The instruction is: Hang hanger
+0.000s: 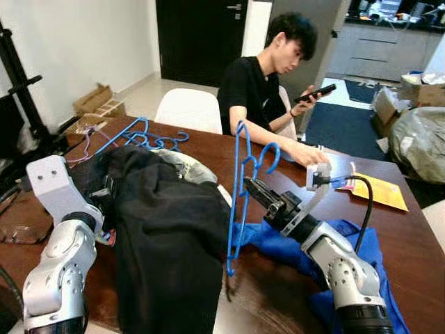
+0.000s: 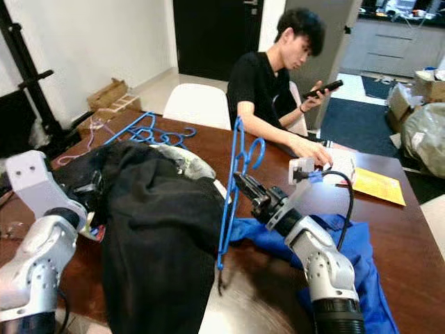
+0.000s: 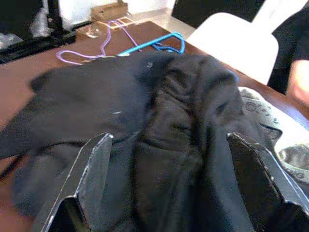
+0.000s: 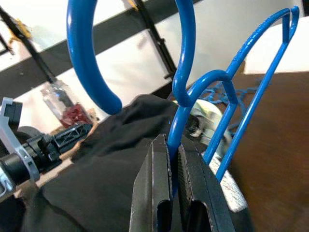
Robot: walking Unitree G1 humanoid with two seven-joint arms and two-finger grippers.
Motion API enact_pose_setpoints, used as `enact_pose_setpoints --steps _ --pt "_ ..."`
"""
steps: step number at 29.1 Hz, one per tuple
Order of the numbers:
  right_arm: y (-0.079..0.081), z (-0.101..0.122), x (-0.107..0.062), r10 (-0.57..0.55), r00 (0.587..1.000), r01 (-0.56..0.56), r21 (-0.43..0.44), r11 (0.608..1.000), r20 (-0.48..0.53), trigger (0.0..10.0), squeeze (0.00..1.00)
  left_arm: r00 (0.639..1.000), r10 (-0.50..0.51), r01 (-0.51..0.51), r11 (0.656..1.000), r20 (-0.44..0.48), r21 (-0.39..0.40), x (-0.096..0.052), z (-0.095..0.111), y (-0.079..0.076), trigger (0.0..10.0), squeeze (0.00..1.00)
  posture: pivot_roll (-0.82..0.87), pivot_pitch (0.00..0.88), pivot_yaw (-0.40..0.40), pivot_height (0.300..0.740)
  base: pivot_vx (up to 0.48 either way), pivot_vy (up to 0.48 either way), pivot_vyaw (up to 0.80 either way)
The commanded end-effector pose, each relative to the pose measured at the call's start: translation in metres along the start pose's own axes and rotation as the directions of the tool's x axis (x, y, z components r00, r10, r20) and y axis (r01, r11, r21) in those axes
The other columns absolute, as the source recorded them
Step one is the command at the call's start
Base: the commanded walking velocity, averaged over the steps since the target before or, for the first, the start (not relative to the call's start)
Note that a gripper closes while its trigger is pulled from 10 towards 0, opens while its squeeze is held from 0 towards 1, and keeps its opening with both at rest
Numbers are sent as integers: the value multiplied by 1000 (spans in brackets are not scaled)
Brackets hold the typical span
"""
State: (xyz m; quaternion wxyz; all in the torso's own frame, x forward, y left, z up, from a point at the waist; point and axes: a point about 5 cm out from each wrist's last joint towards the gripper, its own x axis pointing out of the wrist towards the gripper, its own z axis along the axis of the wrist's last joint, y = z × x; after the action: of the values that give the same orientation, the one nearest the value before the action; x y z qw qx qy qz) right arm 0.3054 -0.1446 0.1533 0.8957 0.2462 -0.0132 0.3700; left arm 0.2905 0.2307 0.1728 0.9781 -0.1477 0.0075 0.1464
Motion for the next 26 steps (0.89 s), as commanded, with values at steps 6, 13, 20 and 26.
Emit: enact_pose_setpoints --steps 6,13,20,26 --pt "2 3 -1 3 1000 -3 -33 999 0 10000 0 1000 -4 4 1000 -3 -9 6 3 1 10000 0 83 0 -44 740 0 0 0" --pt "1 3 -2 -2 1000 1 -54 999 -17 10000 0 998 33 -33 999 -44 -12 13 0 3 10000 0 68 0 -43 740 0 0 0" --pt "0 3 -5 -16 1000 15 -68 998 -25 10000 0 989 100 -106 993 -111 -56 5 -9 -2 10000 0 65 0 -37 740 0 0 0" --pt "-1 2 -6 -23 999 21 -73 997 -33 10000 0 983 136 -145 987 -124 -64 0 -10 -2 10000 0 66 0 -35 740 0 0 0"
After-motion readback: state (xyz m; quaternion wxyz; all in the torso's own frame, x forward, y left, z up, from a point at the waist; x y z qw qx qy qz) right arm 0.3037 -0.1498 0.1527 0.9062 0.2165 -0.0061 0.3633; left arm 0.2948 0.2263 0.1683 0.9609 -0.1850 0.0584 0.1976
